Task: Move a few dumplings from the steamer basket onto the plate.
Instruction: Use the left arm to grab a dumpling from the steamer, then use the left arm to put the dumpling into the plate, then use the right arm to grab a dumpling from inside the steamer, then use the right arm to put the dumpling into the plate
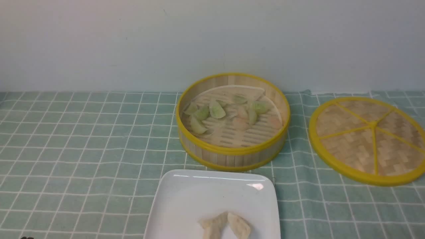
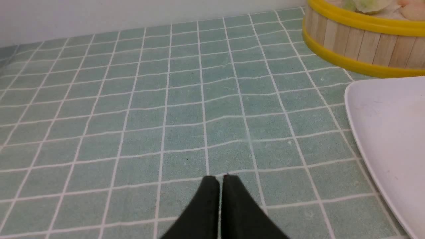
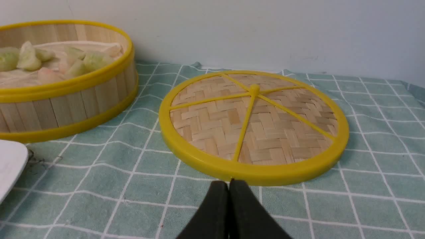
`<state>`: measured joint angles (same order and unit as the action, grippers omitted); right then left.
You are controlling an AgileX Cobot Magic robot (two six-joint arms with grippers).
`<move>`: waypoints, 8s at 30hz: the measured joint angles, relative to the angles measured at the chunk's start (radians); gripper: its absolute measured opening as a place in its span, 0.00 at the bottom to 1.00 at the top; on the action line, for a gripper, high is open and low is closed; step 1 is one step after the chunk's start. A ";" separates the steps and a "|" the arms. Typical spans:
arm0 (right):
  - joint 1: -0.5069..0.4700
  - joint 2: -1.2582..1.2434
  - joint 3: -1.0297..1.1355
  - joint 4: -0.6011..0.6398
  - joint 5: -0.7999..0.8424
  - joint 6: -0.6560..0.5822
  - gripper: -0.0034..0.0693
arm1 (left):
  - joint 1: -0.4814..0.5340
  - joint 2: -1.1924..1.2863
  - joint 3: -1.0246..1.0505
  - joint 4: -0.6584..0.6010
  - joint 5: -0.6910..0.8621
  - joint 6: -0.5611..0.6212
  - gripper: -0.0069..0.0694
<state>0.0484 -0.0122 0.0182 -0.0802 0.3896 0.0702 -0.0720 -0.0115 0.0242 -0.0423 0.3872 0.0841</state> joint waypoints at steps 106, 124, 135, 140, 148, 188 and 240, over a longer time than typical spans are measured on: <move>0.071 0.997 -0.980 0.487 0.710 -0.343 0.03 | -0.353 2.252 -1.857 -0.003 0.462 0.272 0.88; 0.071 0.997 -0.980 0.487 0.725 -0.343 0.03 | -0.367 2.272 -1.892 0.023 0.494 0.231 0.44; 0.071 0.998 -0.980 0.490 0.727 -0.343 0.03 | -0.367 2.049 -2.031 -0.099 0.827 0.225 0.44; 0.071 0.998 -0.980 0.501 0.714 -0.343 0.03 | -0.367 1.937 -1.930 -0.146 0.839 0.233 0.44; 0.071 0.998 -0.980 0.506 0.707 -0.344 0.03 | -0.367 1.846 -1.467 -0.207 0.757 0.227 0.44; 0.410 2.232 -2.035 0.250 0.783 -0.437 0.54 | -0.277 1.203 -0.937 -0.267 0.594 0.130 0.08; 0.658 2.012 -1.488 0.268 0.583 -0.178 0.65 | -0.277 1.015 -0.903 -0.219 0.652 0.131 0.08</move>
<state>0.7066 1.9997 -1.4700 0.1875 0.9729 -0.1080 -0.3487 1.0037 -0.8790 -0.2613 1.0391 0.2152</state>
